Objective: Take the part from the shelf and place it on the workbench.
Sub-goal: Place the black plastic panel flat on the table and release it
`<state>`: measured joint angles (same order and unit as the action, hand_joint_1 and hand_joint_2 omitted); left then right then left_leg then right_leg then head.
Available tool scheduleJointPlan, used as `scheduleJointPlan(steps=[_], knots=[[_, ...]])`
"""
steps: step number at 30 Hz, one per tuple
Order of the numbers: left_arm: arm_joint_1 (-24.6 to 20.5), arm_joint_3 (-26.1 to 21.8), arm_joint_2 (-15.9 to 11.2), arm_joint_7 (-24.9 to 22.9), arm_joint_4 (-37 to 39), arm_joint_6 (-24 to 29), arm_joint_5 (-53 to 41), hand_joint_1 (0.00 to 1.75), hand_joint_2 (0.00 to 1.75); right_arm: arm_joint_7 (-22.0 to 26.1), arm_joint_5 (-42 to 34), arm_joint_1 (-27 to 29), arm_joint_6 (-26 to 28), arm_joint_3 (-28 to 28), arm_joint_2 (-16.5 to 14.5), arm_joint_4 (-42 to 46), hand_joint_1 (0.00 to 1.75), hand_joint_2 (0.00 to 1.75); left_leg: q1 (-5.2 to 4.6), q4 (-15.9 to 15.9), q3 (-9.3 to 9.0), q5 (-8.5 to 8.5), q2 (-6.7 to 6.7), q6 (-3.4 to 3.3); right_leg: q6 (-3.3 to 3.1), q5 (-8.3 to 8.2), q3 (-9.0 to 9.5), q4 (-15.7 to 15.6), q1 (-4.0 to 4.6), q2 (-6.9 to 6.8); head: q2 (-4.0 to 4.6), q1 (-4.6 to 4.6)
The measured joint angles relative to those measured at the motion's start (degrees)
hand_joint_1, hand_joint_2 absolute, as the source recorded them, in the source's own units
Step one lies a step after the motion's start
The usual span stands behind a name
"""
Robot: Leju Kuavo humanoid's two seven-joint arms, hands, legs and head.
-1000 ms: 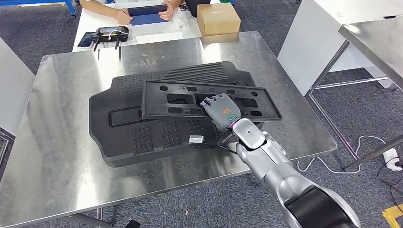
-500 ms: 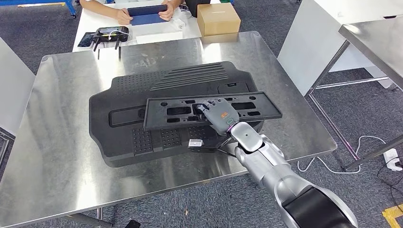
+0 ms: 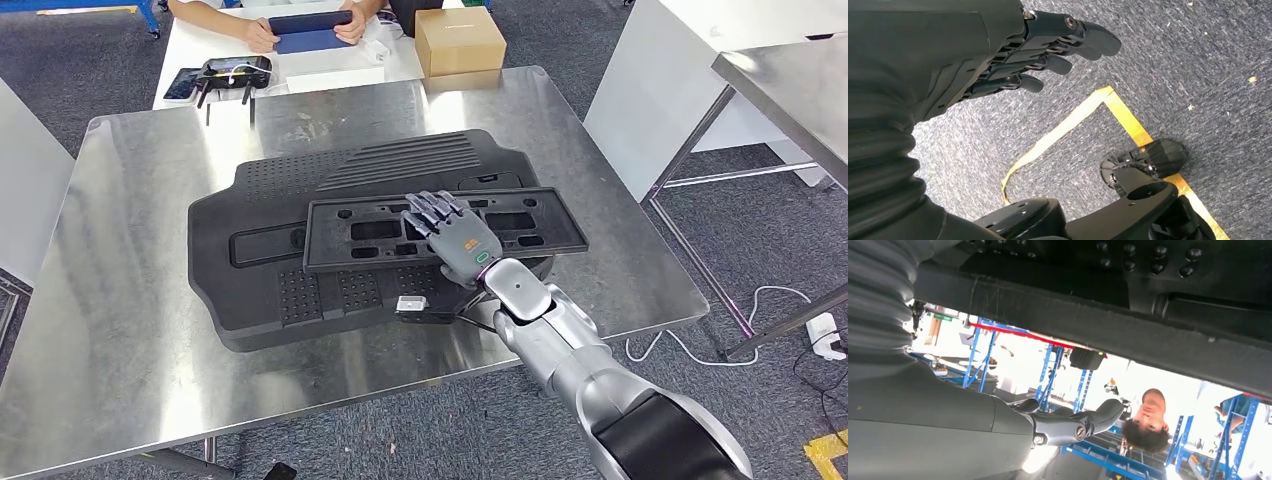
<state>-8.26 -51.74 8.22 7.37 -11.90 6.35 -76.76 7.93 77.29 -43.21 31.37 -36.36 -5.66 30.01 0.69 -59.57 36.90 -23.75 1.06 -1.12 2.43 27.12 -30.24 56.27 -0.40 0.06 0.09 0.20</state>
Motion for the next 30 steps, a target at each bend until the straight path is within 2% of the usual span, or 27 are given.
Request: scheduleJointPlan(steps=[18, 20, 22, 25, 30], knots=[[0.1, 0.2, 0.1, 0.9, 0.0, 1.3, 0.7, 0.00, 1.75, 0.1, -1.6, -0.1, 0.3, 0.0, 0.0, -0.3, 0.00, 1.75, 0.00, 0.0, -0.01, 0.00, 0.00, 0.00, 0.00, 0.00, 0.00, 0.0, 0.00, 0.00, 0.00, 0.01], [0.1, 0.2, 0.1, 0.9, 0.0, 1.4, 1.0, 0.00, 1.75, 3.7, -8.1, 0.2, -3.2, 0.9, -0.3, 0.3, 0.00, 0.87, 0.00, 0.0, -0.01, 0.00, 0.00, 0.00, 0.00, 0.00, 0.02, 0.0, 0.01, 0.00, 0.00, 0.00], [0.3, 0.1, 0.1, 1.1, 0.0, 1.4, 1.5, 0.00, 1.75, 8.1, -18.4, 1.6, -10.4, 3.1, -1.2, 3.3, 0.00, 0.00, 0.00, 0.0, -0.01, 0.00, -0.06, 0.00, 0.00, 0.00, 0.01, 0.0, 0.02, 0.01, 0.00, 0.00], [0.6, 0.1, 0.1, 1.6, 0.0, 1.5, 2.1, 0.00, 1.75, 10.4, -28.9, 3.9, -18.5, 4.8, -2.2, 9.6, 0.00, 0.00, 0.01, 0.0, -0.01, -0.01, -0.13, 0.01, 0.00, 0.01, -0.04, 0.0, 0.02, 0.02, 0.00, 0.01], [0.9, 0.1, 0.0, 2.5, 0.0, 1.7, 2.8, 0.00, 1.75, 12.5, -36.8, 6.1, -23.4, 5.1, -3.0, 17.9, 0.00, 0.00, 0.03, 0.0, -0.01, -0.02, -0.19, 0.03, -0.02, 0.02, -0.05, 0.0, 0.03, 0.04, 0.00, 0.01]])
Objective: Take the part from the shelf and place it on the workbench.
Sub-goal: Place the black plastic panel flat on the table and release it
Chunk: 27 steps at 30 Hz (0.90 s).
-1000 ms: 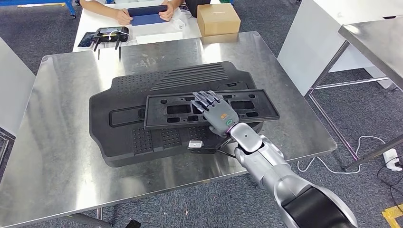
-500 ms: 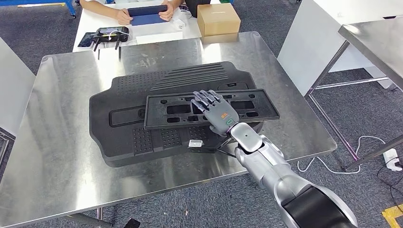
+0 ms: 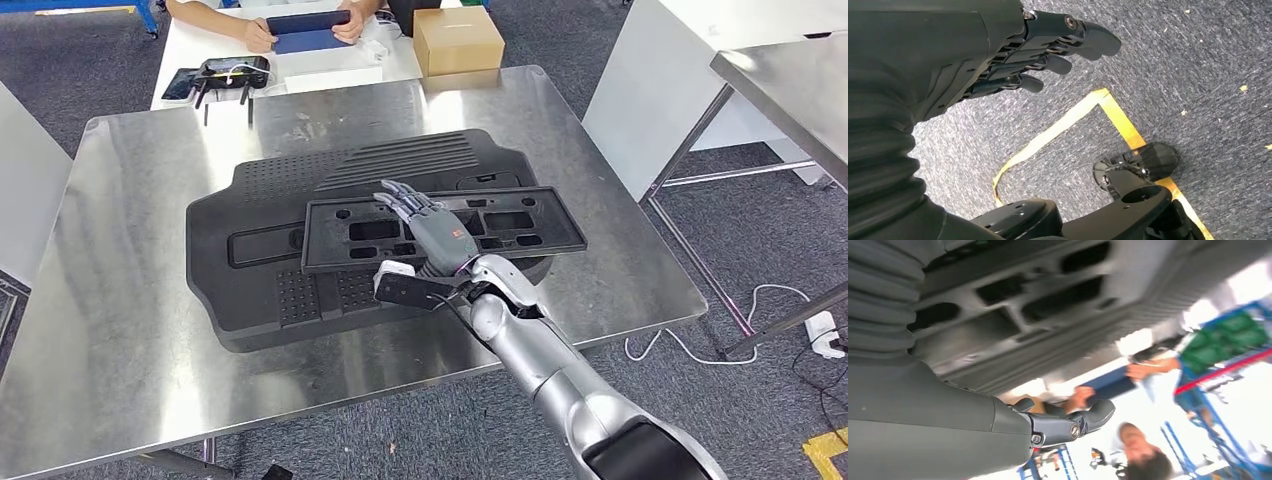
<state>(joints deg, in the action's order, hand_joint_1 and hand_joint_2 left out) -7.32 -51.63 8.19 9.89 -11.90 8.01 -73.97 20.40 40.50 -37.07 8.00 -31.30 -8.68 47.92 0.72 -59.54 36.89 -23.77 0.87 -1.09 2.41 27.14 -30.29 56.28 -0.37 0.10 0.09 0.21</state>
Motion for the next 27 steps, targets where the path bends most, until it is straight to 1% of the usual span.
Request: scheduleJointPlan(steps=[4, 9, 14, 18, 20, 22, 25, 26, 27], knots=[[0.1, 0.0, -0.1, 0.3, 0.0, 0.0, 0.2, 0.00, 1.75, 0.6, -2.1, 1.0, -1.5, -0.5, -0.7, 4.0, 0.00, 0.00, 0.00, 0.0, 0.00, 0.00, 0.02, 0.00, -0.01, 0.00, -0.03, 0.0, 0.00, 0.00, 0.00, 0.00], [0.1, 0.0, -0.2, 0.6, 0.0, 0.1, 0.2, 0.00, 1.75, 0.9, -4.3, 1.8, -1.5, -1.2, -1.0, 6.9, 0.00, 0.00, 0.00, 0.0, -0.01, 0.01, 0.02, 0.00, -0.01, 0.00, 0.00, 0.0, -0.01, 0.00, 0.00, -0.01], [0.3, 0.0, -0.3, 0.7, 0.0, 0.4, 0.4, 0.00, 1.75, 2.8, -8.5, 3.4, -1.3, -1.3, -1.2, 10.0, 0.00, 0.00, -0.01, 0.0, -0.01, 0.00, 0.02, 0.00, -0.01, 0.00, 0.01, 0.0, -0.01, 0.00, 0.00, -0.01], [0.3, 0.0, -0.4, 0.8, 0.0, 0.6, 0.5, 0.00, 1.75, 3.2, -9.9, 4.4, -1.5, -1.3, -1.3, 12.3, 0.00, 0.00, 0.00, 0.0, -0.01, 0.00, 0.02, 0.00, -0.01, 0.00, 0.00, 0.0, 0.00, 0.00, 0.00, 0.00], [0.4, 0.0, -0.4, 1.1, 0.0, 0.6, 1.0, 0.00, 1.75, 4.0, -12.5, 5.2, -2.5, -1.2, -1.3, 13.8, 0.00, 0.00, 0.00, 0.0, -0.01, 0.00, 0.02, 0.00, -0.01, 0.00, 0.00, 0.0, 0.00, 0.00, 0.00, -0.01], [0.6, 0.0, -0.4, 1.8, 0.0, 0.8, 1.5, 0.00, 1.75, 5.1, -19.2, 7.0, -5.3, -0.8, -1.4, 16.9, 0.00, 0.00, 0.01, 0.0, -0.01, 0.00, 0.03, 0.00, -0.01, 0.01, -0.05, 0.0, 0.01, -0.01, 0.00, -0.01], [1.3, -0.1, -0.5, 3.1, 0.0, 1.1, 2.2, 0.00, 1.75, 5.3, -31.1, 11.3, -10.4, 0.1, -1.4, 25.0, 0.00, 1.31, 0.01, 0.0, -0.01, -0.08, 0.04, 0.06, -0.11, 0.10, -0.46, 0.0, 0.00, -0.02, 0.00, -0.02], [1.6, -0.1, -0.6, 3.3, 0.0, 1.1, 2.4, 0.00, 1.31, 5.1, -33.3, 12.6, -11.4, 0.3, -1.4, 27.6, 0.00, 1.75, 0.01, 0.0, -0.01, -0.11, 0.03, 0.08, -0.14, 0.12, -0.57, 0.0, 0.00, -0.01, 0.00, -0.01], [1.7, -0.1, -0.6, 3.5, 0.0, 1.1, 2.5, 0.00, 0.87, 4.9, -35.0, 13.7, -12.2, 0.4, -1.3, 29.8, 0.00, 1.75, 0.00, 0.0, -0.01, -0.13, 0.02, 0.10, -0.15, 0.13, -0.58, 0.0, 0.00, 0.00, 0.00, 0.00]])
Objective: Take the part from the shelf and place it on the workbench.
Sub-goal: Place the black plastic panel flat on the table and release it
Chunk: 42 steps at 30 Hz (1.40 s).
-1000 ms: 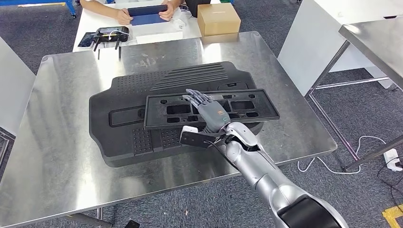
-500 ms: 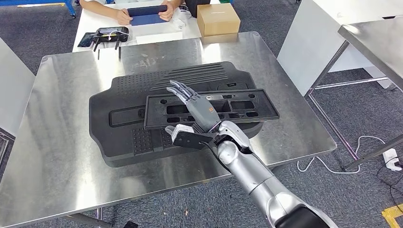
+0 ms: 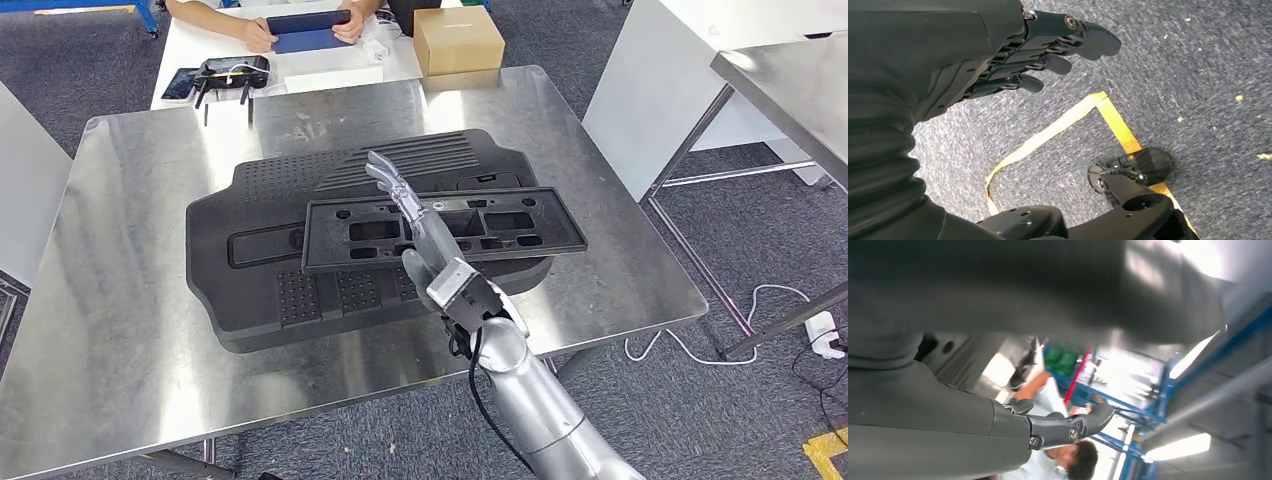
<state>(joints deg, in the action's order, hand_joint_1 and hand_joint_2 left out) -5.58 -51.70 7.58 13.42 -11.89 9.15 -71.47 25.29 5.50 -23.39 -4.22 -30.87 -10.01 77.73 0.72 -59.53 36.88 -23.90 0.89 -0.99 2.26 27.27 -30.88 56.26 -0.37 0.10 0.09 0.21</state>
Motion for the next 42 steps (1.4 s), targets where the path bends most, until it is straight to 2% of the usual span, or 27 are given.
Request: scheduleJointPlan(steps=[2, 5, 10, 14, 18, 22, 28, 36, 42], knots=[[0.3, -0.1, -0.1, 0.6, 0.0, 0.2, 0.5, 0.00, 0.00, 0.0, -4.5, 2.3, -2.1, 0.4, 0.1, 4.1, 0.00, 1.75, 0.00, 0.0, 0.00, -0.01, 0.02, 0.01, -0.01, 0.02, -0.01, 0.0, 0.00, -0.01, 0.00, -0.01], [1.0, -0.5, -0.2, 1.6, 0.0, 0.7, 1.5, 0.00, 0.00, 0.9, -11.1, 6.7, -5.3, 0.6, 0.6, 10.2, 0.00, 1.75, 0.00, 0.0, 0.00, -0.03, 0.03, 0.02, -0.03, 0.03, -0.01, 0.0, 0.00, -0.01, 0.00, -0.01], [2.0, -1.6, -0.4, 2.3, 0.0, 1.2, 2.6, 0.00, 0.00, 3.3, -16.8, 15.4, -9.3, 0.6, 2.5, 19.8, 0.00, 1.75, -0.01, 0.0, 0.00, -0.11, 0.04, 0.04, 0.11, 0.15, 0.01, 0.0, -0.01, -0.01, 0.00, -0.01], [2.4, -2.3, -0.4, 2.3, 0.0, 1.3, 3.0, 0.00, 0.00, 4.4, -18.2, 20.9, -10.1, 1.0, 4.0, 25.4, 0.00, 1.75, -0.01, 0.0, 0.00, -0.14, 0.02, 0.05, 0.11, 0.15, 0.00, 0.0, 0.00, -0.01, 0.00, 0.00], [2.5, -2.7, -0.4, 2.3, 0.0, 1.3, 3.0, 0.00, 0.00, 4.5, -18.3, 23.2, -10.1, 1.3, 5.0, 28.3, 0.00, 1.75, 0.00, 0.0, -0.02, -0.15, 0.00, 0.06, 0.11, 0.15, 0.01, 0.0, 0.01, -0.01, 0.00, -0.01], [2.5, -2.8, -0.4, 2.3, 0.0, 1.3, 3.0, 0.00, 0.00, 5.0, -17.1, 24.0, -9.3, 1.7, 5.5, 29.9, 0.00, 0.00, 0.00, 0.0, -0.05, -0.14, 0.01, 0.06, 0.11, 0.15, 0.03, 0.0, 0.00, -0.01, 0.00, -0.01], [2.5, -3.5, -0.4, 2.8, 0.0, 1.3, 3.3, 0.00, 0.00, 7.8, -11.9, 29.1, -4.4, 4.0, 6.3, 33.8, 0.00, 0.00, -0.01, 0.0, -0.06, -0.16, 0.04, 0.06, 0.11, 0.16, 0.06, 0.0, -0.01, -0.01, 0.00, -0.01], [2.5, -3.7, 0.0, 3.8, 0.0, 1.6, 2.8, 0.00, 0.00, 9.8, -12.0, 34.6, -3.8, 7.5, 7.5, 38.2, 0.00, 0.00, -0.01, 0.0, -0.08, -0.22, 0.01, 0.02, 0.09, 0.18, 0.06, 0.0, 0.00, -0.01, 0.00, 0.01], [2.5, -3.6, 1.3, 4.5, -0.1, 2.0, 2.6, 0.00, 0.00, 9.2, -11.3, 36.1, -2.2, 10.1, 7.3, 40.0, 0.00, 0.00, -0.01, 0.0, -0.11, -0.22, 0.01, 0.02, 0.09, 0.18, 0.08, 0.0, -0.01, 0.00, 0.00, -0.01]])
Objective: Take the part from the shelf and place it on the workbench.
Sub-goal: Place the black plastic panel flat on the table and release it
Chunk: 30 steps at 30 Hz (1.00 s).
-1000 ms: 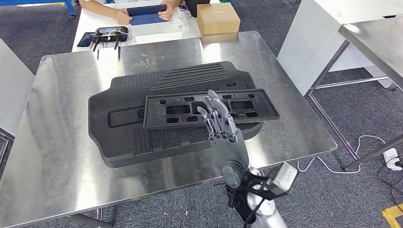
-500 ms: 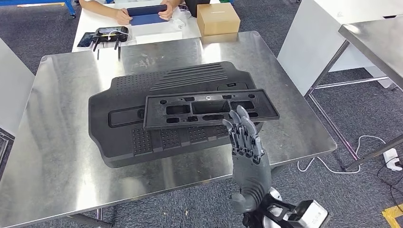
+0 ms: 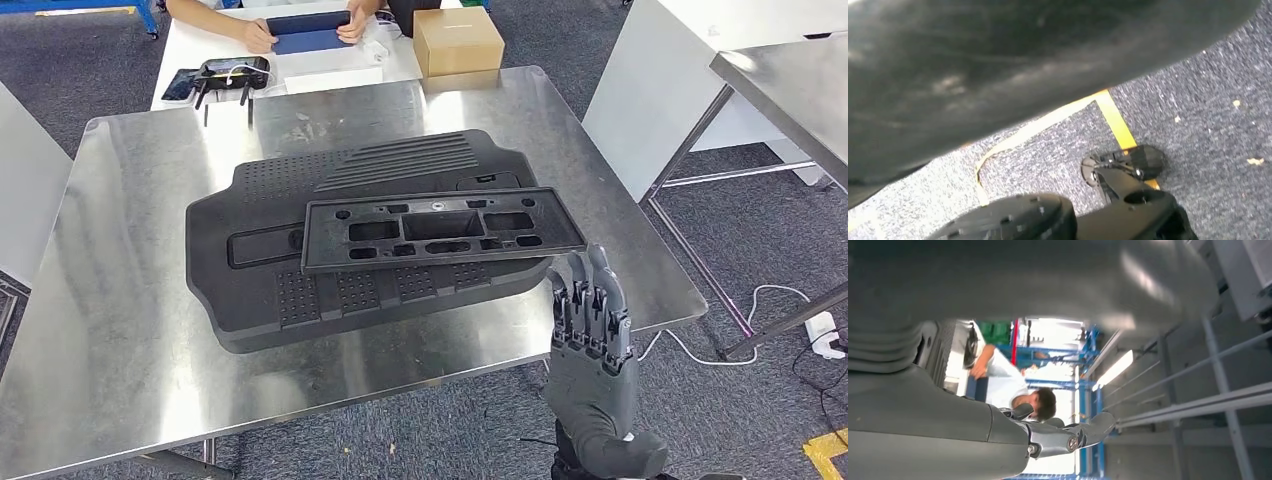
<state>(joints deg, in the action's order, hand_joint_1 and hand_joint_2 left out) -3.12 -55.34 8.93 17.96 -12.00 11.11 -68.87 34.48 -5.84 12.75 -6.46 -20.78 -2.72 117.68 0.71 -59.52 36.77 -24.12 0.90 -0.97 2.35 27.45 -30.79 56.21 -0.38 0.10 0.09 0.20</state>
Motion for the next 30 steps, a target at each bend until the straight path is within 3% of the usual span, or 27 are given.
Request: scheduleJointPlan(steps=[8, 30], knots=[[0.0, 0.0, 0.2, -0.2, -0.2, -0.2, 0.0, 0.00, 0.00, -1.3, -1.0, 0.9, 2.8, 3.3, -0.7, 1.5, 0.00, 0.00, 0.00, 0.0, 0.00, 0.00, 0.00, 0.00, 0.00, 0.00, 0.00, 0.0, 0.01, 0.00, 0.00, 0.02], [0.0, -0.1, 0.2, -0.4, -0.4, -0.3, -0.1, 0.00, 0.00, -1.1, -2.0, 0.9, -0.1, 5.0, -0.9, 1.6, 0.00, 0.00, -0.06, 0.0, -0.01, -0.05, 0.01, -0.06, 0.03, -0.01, 0.05, 0.0, -0.03, 0.00, 0.00, 0.02]])
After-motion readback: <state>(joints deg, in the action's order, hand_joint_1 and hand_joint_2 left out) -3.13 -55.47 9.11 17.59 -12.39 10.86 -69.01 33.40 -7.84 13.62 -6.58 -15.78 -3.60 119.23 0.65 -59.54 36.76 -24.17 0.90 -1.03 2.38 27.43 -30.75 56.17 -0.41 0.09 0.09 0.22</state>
